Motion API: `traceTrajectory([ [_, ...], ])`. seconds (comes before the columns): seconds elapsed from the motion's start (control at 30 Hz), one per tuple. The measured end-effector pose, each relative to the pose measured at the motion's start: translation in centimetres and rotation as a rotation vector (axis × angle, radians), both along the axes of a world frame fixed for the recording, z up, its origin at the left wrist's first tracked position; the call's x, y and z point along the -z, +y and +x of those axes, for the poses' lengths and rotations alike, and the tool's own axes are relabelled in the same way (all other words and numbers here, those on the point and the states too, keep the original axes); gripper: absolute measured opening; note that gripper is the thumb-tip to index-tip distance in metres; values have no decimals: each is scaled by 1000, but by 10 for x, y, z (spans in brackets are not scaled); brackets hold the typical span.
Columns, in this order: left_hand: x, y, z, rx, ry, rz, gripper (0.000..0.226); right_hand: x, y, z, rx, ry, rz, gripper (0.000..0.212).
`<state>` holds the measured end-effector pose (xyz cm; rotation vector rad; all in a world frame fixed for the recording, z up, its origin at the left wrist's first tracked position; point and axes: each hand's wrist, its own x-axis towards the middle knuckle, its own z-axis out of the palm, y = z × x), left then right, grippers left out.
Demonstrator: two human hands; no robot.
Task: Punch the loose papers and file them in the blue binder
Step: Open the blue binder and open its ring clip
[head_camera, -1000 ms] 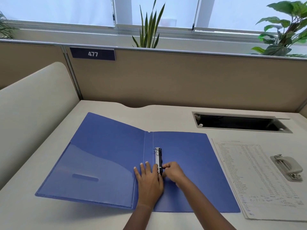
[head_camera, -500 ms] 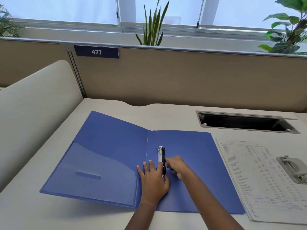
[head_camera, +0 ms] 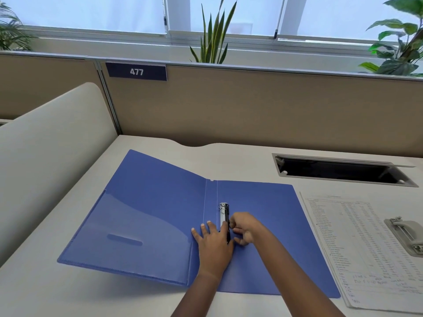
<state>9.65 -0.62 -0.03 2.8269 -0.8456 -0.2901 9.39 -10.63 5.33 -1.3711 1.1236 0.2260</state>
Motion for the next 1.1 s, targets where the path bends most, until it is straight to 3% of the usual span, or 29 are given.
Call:
traceTrajectory([
  [0.2,-6,-3,1,8,22,39,49,4,10,-4,-48,-59,-76,27],
  [0.6,-8,1,6,77,20,87,58,8,0,4,-83,27,-166,29],
  [0.73,-4,5,8,94,-1,45,48,21,0,8,-173,5,-411,19],
  [0.87,-4,5,8,91,5,55,49,24,-4,12,-351,-38,-637,56],
  [1.1,-2,6,7,100,-8,125,54,20,-15,23,-430,-3,-621,46],
])
